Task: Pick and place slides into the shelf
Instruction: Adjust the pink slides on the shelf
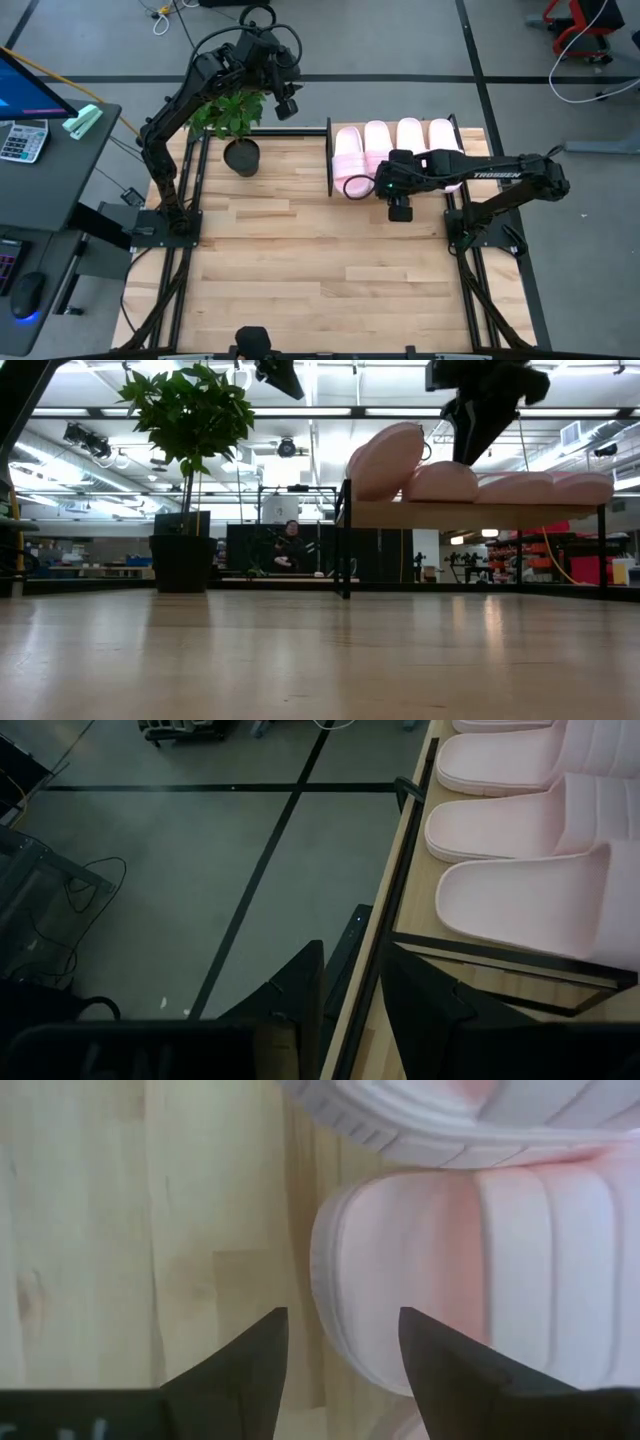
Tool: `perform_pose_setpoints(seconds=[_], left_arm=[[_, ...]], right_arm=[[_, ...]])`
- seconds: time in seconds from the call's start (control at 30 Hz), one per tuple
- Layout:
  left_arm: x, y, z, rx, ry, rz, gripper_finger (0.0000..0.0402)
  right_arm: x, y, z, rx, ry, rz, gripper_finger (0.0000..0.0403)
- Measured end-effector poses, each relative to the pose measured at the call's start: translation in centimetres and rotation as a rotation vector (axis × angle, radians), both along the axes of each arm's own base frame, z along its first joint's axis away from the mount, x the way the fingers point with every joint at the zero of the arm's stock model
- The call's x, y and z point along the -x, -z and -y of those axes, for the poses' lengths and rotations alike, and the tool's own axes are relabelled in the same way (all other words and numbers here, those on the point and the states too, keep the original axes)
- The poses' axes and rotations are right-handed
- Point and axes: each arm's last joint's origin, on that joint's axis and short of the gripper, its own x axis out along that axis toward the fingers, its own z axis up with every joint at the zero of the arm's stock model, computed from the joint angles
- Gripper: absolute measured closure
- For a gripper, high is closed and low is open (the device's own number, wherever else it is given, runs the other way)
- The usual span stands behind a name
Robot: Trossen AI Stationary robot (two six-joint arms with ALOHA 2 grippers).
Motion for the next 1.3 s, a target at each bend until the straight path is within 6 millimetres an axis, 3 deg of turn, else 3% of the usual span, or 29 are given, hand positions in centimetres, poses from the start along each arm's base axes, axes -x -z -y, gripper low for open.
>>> perform_pose_setpoints(seconds=[0.2,0.43,0.57,0.77,1.0,1.3], left_arm=[[0.0,0.0,0.0,0.000,0.000,0.000,0.0294],[0.0,0.0,0.0,-0.001,0.001,0.000,0.0294],[0.0,0.0,0.0,-0.001,0.001,0.001,0.0294],[0.0,0.0,0.0,-0.001,0.000,0.001,0.0294],[0.0,0.0,0.0,0.002,-0.002,0.003,0.0294],[0.0,0.0,0.0,0.005,-0.004,0.005,0.0294]], right_arm=[[0.2,-3.4,0.0,-0.006,0.001,0.059,0.0210],[-1.1,-8.0,-0.1,-0.039,-0.101,0.338,0.0221],[-2.1,-7.2,0.2,-0.048,-0.141,0.326,0.0230],[-4.0,-5.0,0.8,0.122,-0.159,0.199,0.0233],[-5.9,-3.0,1.7,0.186,-0.171,0.101,0.0233],[-6.8,-2.9,3.1,0.238,-0.121,0.154,0.0244]])
